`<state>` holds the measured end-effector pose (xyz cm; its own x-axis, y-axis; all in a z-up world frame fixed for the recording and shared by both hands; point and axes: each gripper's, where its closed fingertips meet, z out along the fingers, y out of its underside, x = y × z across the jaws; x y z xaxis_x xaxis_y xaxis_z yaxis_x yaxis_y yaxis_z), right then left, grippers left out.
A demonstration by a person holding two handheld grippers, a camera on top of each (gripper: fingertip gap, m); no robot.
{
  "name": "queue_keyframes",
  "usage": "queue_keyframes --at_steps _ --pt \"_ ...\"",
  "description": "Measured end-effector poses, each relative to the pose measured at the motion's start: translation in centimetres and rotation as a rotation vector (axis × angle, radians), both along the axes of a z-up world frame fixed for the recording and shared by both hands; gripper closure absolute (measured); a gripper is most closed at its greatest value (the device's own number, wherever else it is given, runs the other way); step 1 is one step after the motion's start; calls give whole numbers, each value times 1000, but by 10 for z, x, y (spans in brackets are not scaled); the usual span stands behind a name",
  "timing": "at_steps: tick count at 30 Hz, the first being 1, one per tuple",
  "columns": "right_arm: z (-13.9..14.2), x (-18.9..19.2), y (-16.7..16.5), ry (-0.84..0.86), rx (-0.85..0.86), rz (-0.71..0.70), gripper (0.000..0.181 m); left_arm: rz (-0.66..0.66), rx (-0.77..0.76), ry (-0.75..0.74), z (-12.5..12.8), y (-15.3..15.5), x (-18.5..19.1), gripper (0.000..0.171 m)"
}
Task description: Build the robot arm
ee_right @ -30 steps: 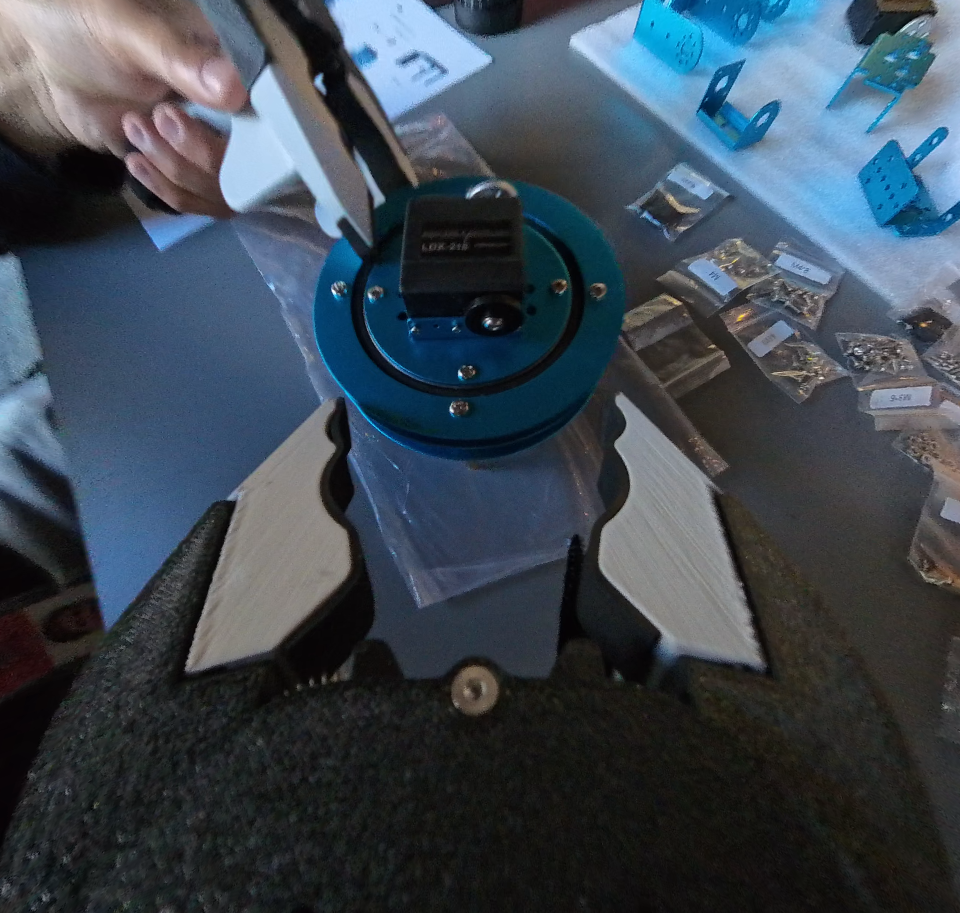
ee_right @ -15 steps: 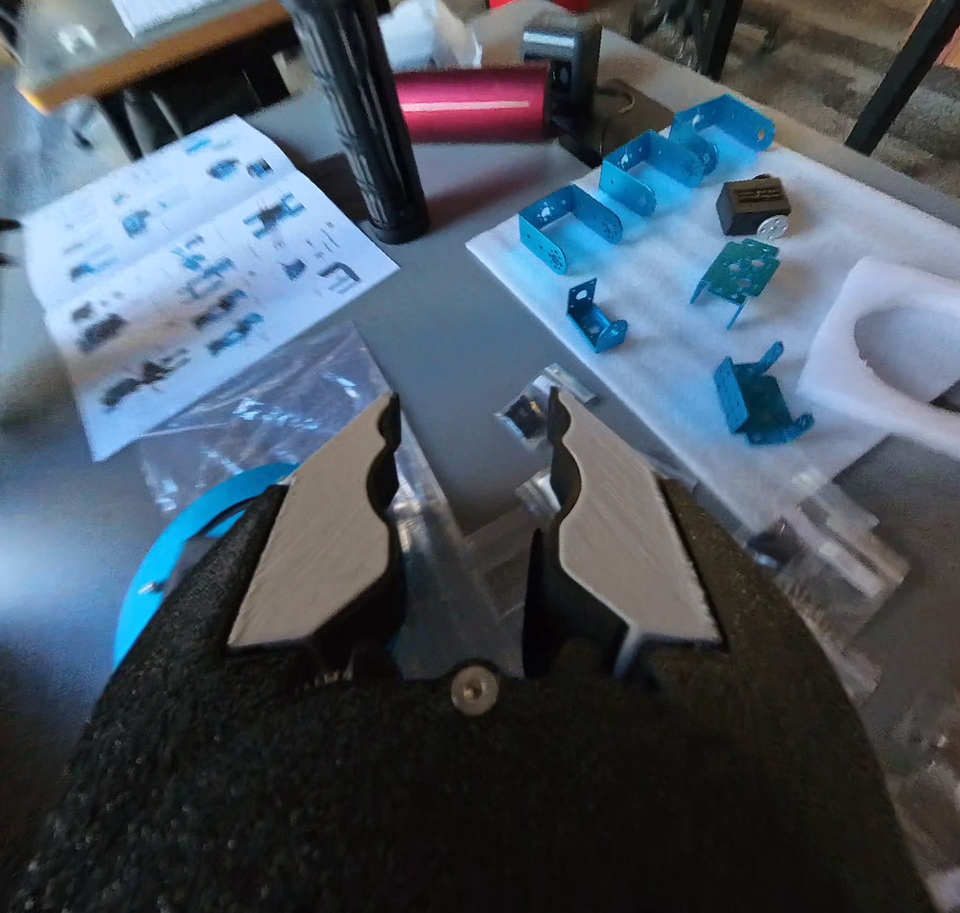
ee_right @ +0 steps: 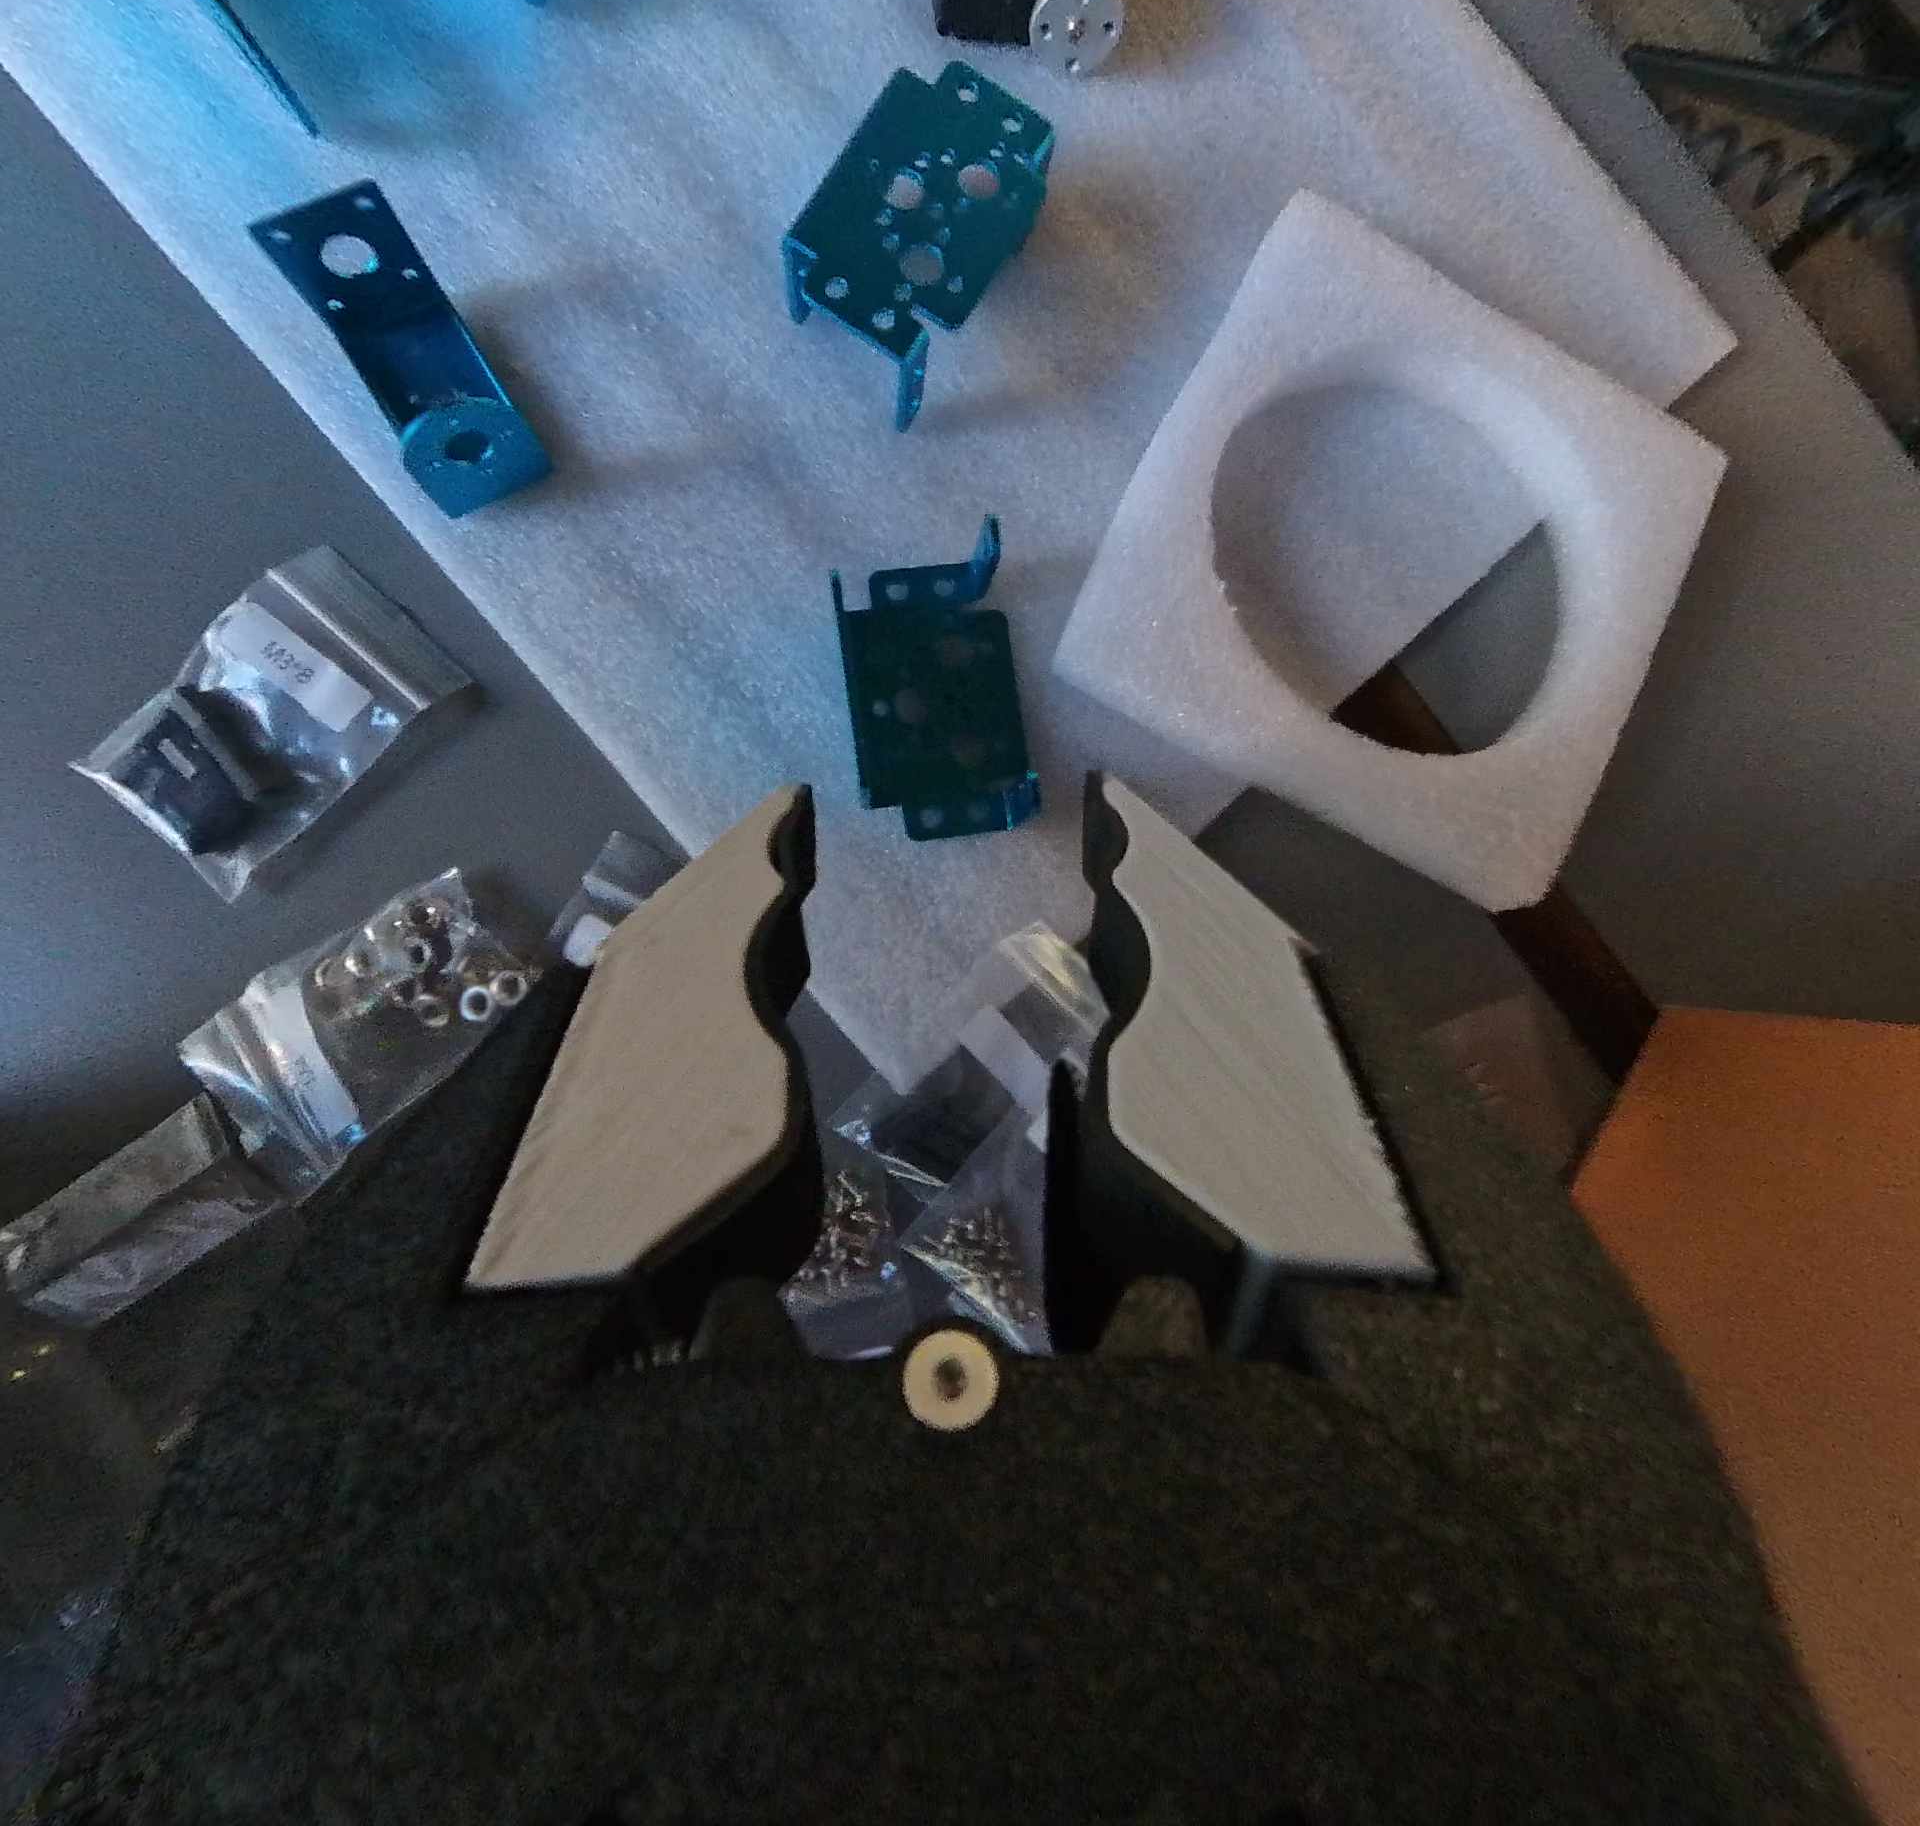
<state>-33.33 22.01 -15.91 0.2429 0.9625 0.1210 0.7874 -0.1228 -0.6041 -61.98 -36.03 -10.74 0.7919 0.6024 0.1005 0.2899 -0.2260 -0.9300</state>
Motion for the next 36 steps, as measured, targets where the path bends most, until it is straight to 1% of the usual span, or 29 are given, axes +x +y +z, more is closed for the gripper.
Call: queue_keyframes --at_steps 2,4,5,7,10,14,17,20,23,29,36 --pt "1 -1 -5 51 -26 8 132 -21 -3 -11 -2 9 2 114" --pt "4 -6 -9 107 -43 25 142 -47 0 -11 0 18 5 114" --pt "5 -9 -13 118 -62 38 146 -53 1 -5 2 22 7 114" --pt "4 -12 -11 110 -32 39 154 -57 4 7 6 28 9 114" --pt "-5 -11 -8 49 20 44 149 -75 14 11 11 38 14 114" --pt "-4 -8 -13 56 -44 41 144 -80 12 27 16 44 19 114" --pt "9 -12 -15 129 -55 43 146 -63 -21 20 11 41 20 114" --pt "19 -14 -11 162 -52 15 146 -43 -41 -6 4 31 20 114" --pt "27 -17 -14 195 -54 24 147 -33 -42 -21 1 21 20 115" --pt "29 -24 -19 214 -68 32 148 -4 -61 -28 -3 2 17 114" --pt "28 -31 -25 196 -44 46 148 16 -60 -16 -5 -10 10 114"
